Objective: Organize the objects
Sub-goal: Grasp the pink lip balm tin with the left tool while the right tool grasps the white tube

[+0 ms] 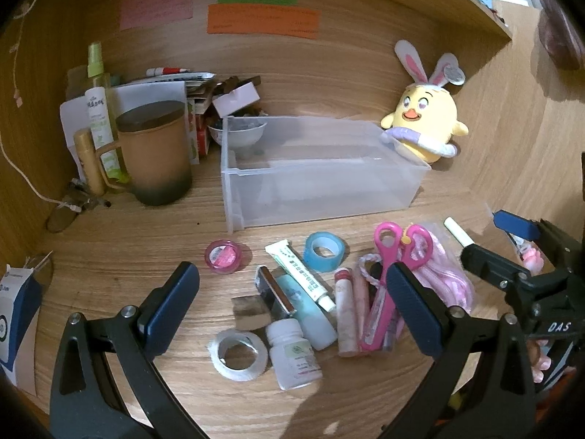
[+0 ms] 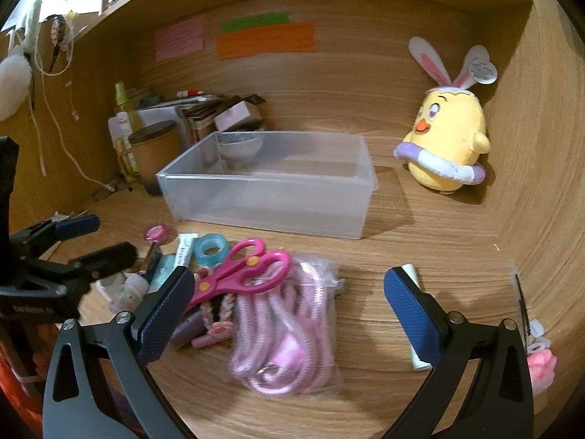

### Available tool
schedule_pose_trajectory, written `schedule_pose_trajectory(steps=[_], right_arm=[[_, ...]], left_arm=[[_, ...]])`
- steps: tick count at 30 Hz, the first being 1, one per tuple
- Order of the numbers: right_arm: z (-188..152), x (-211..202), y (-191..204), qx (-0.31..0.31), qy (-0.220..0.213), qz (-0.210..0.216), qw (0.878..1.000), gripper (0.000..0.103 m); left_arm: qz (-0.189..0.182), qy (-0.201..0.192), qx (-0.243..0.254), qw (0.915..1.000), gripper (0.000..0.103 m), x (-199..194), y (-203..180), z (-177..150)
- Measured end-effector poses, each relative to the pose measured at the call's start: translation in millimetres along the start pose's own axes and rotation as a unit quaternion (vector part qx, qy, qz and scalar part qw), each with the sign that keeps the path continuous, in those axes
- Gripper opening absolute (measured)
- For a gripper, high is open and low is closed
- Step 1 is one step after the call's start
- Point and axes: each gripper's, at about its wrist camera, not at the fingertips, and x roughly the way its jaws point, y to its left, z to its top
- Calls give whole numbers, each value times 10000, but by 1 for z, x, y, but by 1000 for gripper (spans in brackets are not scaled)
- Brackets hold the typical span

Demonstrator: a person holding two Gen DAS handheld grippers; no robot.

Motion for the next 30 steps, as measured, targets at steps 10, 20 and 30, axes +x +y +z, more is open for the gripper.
schedule_pose_trajectory(steps=[10,20,30], right_arm=[[-3,10,-47,81,241,-691,9973,86],[-22,35,-95,565,986,-821,9901,43],[-25,56,-97,557,1237,-756,9879,14]], left_arm=[[365,398,-23,9985,73,22,37,19],[340,1219,-244,9917,54,70,65,24],[1119,1445,-820,9797,36,94,62,20]])
